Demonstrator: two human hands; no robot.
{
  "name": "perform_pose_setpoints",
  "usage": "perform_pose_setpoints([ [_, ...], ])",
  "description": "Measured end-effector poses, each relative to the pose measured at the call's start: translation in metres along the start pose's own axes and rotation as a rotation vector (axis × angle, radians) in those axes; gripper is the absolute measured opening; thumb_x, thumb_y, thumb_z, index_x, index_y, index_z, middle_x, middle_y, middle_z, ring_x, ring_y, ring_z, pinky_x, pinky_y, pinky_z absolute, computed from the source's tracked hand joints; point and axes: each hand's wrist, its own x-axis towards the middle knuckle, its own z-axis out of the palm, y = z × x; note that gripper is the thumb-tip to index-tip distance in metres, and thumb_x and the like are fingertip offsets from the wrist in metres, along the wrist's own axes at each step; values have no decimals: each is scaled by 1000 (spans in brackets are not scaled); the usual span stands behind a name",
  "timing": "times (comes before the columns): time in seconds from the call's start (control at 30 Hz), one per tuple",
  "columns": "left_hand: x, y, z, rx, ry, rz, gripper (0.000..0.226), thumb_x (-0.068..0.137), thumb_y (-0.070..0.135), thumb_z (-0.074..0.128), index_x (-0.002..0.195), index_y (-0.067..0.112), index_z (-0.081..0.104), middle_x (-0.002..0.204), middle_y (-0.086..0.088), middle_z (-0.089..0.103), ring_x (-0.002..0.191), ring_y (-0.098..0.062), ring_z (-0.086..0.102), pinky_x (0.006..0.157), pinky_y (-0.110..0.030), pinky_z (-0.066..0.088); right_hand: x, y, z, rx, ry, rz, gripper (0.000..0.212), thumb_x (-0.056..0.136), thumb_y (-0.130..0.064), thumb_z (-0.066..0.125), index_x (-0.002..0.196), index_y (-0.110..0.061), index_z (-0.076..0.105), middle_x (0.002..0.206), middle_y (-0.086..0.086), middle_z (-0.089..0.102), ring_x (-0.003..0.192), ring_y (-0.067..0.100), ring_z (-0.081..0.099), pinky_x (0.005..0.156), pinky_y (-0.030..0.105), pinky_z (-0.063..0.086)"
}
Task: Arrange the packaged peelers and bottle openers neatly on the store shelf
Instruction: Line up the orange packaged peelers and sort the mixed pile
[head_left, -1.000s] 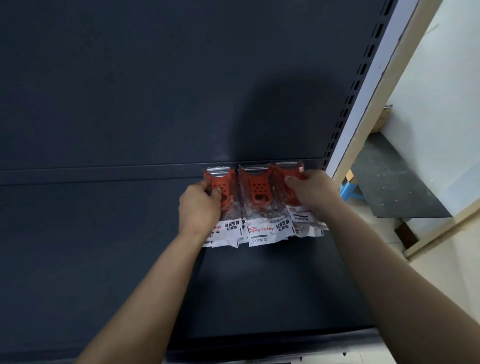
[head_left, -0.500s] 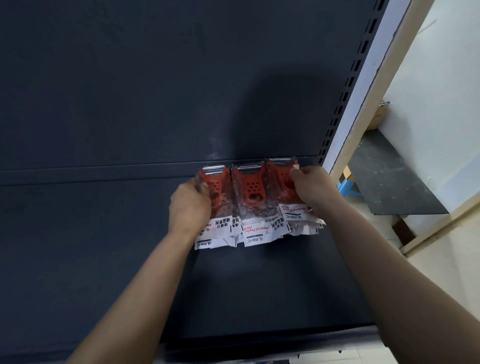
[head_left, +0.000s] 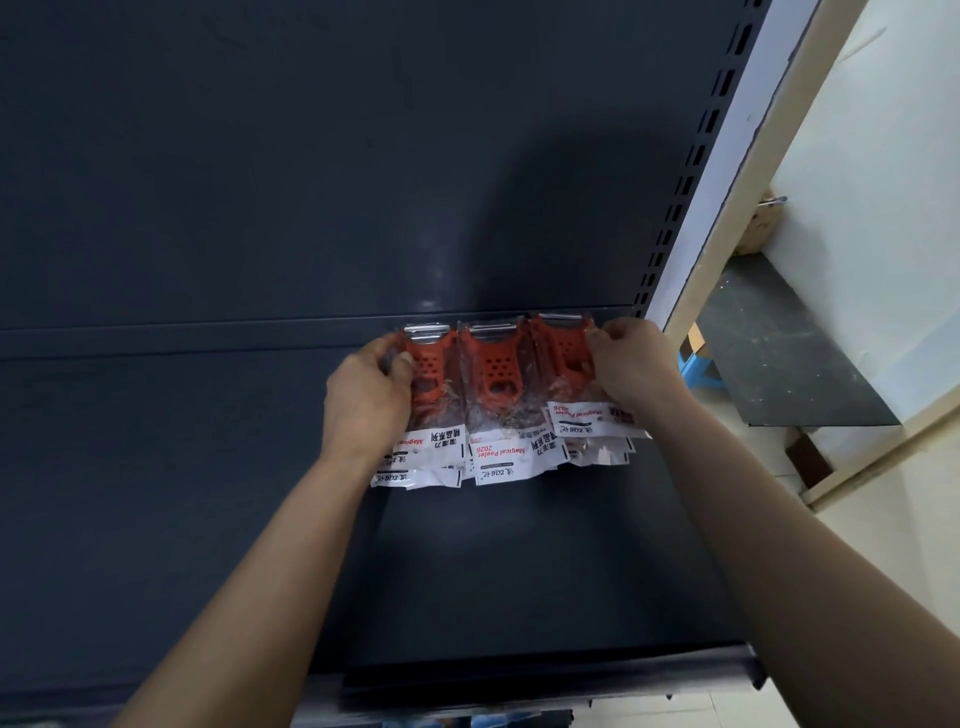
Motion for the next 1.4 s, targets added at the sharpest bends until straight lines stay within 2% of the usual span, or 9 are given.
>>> perform_pose_setpoints([
  [0.13, -4, 2, -5, 113, 90, 82, 38, 94, 27, 50, 129, 11, 53, 121, -11, 63, 113, -28, 57, 96, -34, 43, -6, -7, -3, -169, 113, -177, 25, 94, -22, 43, 91, -5, 61, 80, 9, 60, 72, 25, 52, 54, 27, 31],
  [0.23, -9, 3, -11, 148, 145, 203, 33, 93, 21, 51, 123, 7, 57, 117, -13, 63, 106, -28, 59, 93, -34, 45, -19, -21, -3, -274, 119, -347, 27, 95, -22, 46, 107, -4, 62, 101, 14, 64, 92, 30, 57, 73, 33, 44],
  [0.33, -13, 1, -20, 211, 160, 332, 30, 92, 16, 52, 119, 5, 59, 114, -13, 63, 103, -27, 59, 91, -32, 44, -35, -36, 1, -403, 59, -479, 30, 95, -29, 49, 112, -7, 61, 112, 13, 61, 105, 31, 53, 89, 39, 43],
  [0.53, -24, -20, -54, 349, 137, 468, 29, 91, 13, 53, 118, 4, 60, 111, -15, 63, 103, -33, 57, 92, -42, 45, -70, -63, 25, -544, -56, -608, 36, 93, -32, 52, 120, -8, 58, 121, 9, 57, 115, 28, 48, 98, 37, 39],
  [0.7, -37, -55, -111, 430, 173, 543, 25, 90, 12, 54, 112, 3, 62, 102, -15, 64, 92, -36, 59, 85, -45, 49, -115, -102, 67, -563, -110, -697, 35, 92, -32, 52, 116, -8, 58, 119, 10, 57, 114, 30, 49, 96, 39, 40],
  [0.83, -49, -90, -172, 476, 202, 534, 30, 88, 18, 47, 109, 3, 63, 99, -15, 64, 88, -35, 60, 82, -47, 50, -159, -141, 107, -576, -165, -777, 38, 94, -34, 50, 121, -7, 56, 125, 10, 55, 118, 29, 47, 99, 40, 38],
  [1.13, -78, -183, -307, 591, 320, 425, 29, 85, 19, 49, 105, 5, 64, 97, -13, 65, 86, -37, 61, 79, -42, 48, -260, -226, 205, -558, -270, -920, 38, 97, -35, 45, 123, -10, 53, 127, 8, 52, 119, 26, 44, 100, 37, 37],
  [1.27, -93, -228, -362, 604, 334, 367, 39, 85, 27, 38, 105, 4, 64, 97, -14, 65, 85, -37, 61, 79, -43, 51, -299, -260, 254, -537, -339, -985, 38, 97, -36, 45, 123, -9, 53, 126, 8, 53, 120, 27, 44, 100, 39, 37],
  [1.4, -109, -268, -410, 610, 392, 290, 40, 87, 28, 38, 105, 3, 64, 98, -15, 65, 86, -38, 61, 78, -47, 51, -336, -290, 299, -524, -427, -1061, 41, 97, -36, 45, 128, -11, 50, 129, 7, 52, 122, 25, 43, 101, 37, 37],
])
